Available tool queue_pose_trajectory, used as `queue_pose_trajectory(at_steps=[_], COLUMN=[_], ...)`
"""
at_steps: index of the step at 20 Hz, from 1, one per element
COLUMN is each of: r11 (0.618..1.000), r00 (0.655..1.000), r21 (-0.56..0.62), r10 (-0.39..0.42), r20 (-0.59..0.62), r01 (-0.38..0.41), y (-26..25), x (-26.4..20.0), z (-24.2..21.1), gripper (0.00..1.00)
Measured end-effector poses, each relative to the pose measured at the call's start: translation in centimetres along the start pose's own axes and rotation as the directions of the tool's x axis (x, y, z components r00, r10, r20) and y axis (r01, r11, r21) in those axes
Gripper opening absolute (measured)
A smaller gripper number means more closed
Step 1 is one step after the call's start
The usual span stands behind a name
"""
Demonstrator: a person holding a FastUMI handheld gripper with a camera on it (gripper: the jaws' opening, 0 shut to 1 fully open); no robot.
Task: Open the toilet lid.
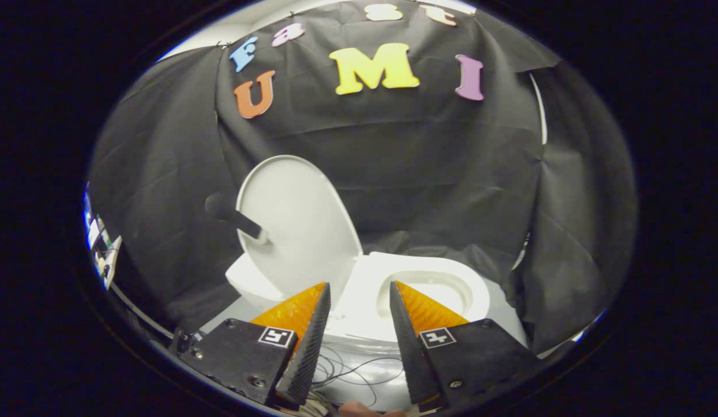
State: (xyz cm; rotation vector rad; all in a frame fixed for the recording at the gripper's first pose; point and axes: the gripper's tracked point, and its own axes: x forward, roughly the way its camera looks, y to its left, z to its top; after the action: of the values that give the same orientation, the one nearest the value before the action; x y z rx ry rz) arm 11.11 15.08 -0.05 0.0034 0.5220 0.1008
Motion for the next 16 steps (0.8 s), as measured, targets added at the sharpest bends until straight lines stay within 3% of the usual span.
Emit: queue_pose_trajectory(at_steps=[7,10,16], r11=[0.998,0.997,0.993], r00=[0.989,0.983,0.958], r21=[-0.017,-0.012,0.057], r10=[-0.062,-0.07,-0.115], r20=[0.135,0.171,0.263], r01=[0.065,0.073,0.104], y=[-6.7,-8.1,-11.1], x=[-6.3,-8.2,-11.0], z=[-2.8,-4.5,-5.0], gripper=[0.66,1.0,0.99])
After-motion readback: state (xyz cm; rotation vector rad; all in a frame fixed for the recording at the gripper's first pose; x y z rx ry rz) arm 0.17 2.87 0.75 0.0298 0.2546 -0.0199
